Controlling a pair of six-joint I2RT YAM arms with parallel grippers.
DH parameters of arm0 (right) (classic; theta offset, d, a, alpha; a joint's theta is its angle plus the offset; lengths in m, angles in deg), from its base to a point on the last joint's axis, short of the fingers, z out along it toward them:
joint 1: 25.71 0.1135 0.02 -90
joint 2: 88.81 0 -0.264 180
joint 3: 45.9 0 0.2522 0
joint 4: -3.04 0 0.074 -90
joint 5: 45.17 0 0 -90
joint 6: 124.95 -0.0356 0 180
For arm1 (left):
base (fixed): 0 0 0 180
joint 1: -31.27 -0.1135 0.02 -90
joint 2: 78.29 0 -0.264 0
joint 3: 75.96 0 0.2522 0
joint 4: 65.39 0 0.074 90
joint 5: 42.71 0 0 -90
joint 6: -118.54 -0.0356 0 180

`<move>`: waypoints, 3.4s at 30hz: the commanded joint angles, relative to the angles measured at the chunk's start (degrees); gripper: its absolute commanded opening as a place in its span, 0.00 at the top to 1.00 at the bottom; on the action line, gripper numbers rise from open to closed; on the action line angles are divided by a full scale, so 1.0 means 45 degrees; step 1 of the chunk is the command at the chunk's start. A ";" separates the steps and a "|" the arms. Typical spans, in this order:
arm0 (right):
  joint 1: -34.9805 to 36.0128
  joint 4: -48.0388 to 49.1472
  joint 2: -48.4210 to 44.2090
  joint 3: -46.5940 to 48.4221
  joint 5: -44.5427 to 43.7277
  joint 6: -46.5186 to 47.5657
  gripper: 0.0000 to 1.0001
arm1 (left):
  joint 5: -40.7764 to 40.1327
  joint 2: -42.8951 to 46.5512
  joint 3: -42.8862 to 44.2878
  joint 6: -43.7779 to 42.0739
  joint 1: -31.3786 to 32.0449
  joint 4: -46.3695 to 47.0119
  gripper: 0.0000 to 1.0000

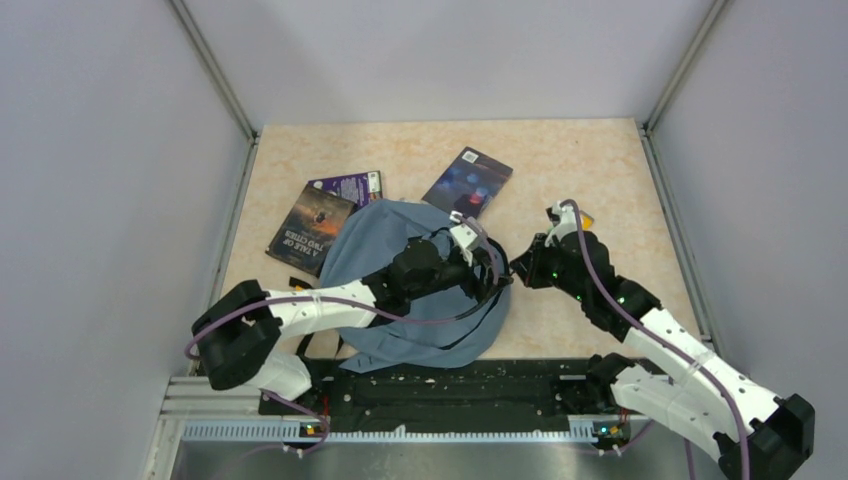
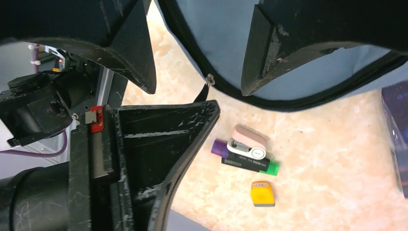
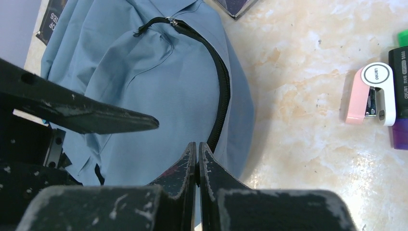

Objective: Pack the student bag
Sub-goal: Unzip the student bag at the center of the board.

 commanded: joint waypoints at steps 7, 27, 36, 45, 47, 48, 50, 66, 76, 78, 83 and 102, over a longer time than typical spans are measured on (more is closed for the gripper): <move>0.0118 0.0490 -0.0002 0.1092 -0.0180 -0.0366 1.00 | -0.1311 -0.1280 0.0121 -0.0850 0.0626 0.2750 0.36; 0.0118 0.0521 0.0111 0.1266 -0.0073 -0.0749 1.00 | -0.2671 -0.2653 0.0092 -0.0882 0.0750 0.4369 0.44; 0.0118 0.0621 0.0166 0.1247 -0.0040 -0.0920 1.00 | -0.2965 -0.3140 0.0483 -0.0772 0.0794 0.4631 0.48; 0.0118 0.0634 0.0327 0.1187 -0.0028 -0.0973 1.00 | -0.2757 -0.3382 0.0574 -0.0606 0.0845 0.5181 0.52; 0.0122 0.0616 0.0357 0.1187 -0.0044 -0.0977 1.00 | -0.2741 -0.3407 0.0574 -0.0577 0.0864 0.5287 0.49; 0.0118 0.0601 0.0362 0.1187 -0.0084 -0.0997 1.00 | -0.2763 -0.3422 0.0549 -0.0576 0.0875 0.5352 0.48; 0.0118 0.0559 0.0360 0.1206 -0.0132 -0.0999 1.00 | -0.2817 -0.3434 0.0556 -0.0586 0.0910 0.5465 0.46; 0.0118 -0.0546 0.0398 0.1822 -0.1644 -0.0805 0.67 | -0.3937 -0.3423 0.0150 -0.0799 0.1022 0.5924 1.00; 0.0065 -0.2256 -0.0248 0.2233 -0.4070 -0.0635 0.20 | -0.3409 -0.3070 -0.0510 -0.0368 0.1023 0.6022 1.00; -0.0032 -0.2227 -0.0333 0.2086 -0.3918 -0.0673 0.17 | -0.3012 -0.2896 -0.0894 -0.0352 0.1022 0.6060 1.00; -0.0413 -0.1445 0.0263 0.1786 -0.2549 -0.0618 0.15 | -0.2640 -0.2383 -0.1830 -0.0245 0.1023 0.6109 1.00; -0.0659 0.0278 0.3826 0.1259 0.0813 -0.0505 0.37 | -0.2422 -0.2101 -0.2150 -0.0272 0.1025 0.6202 1.00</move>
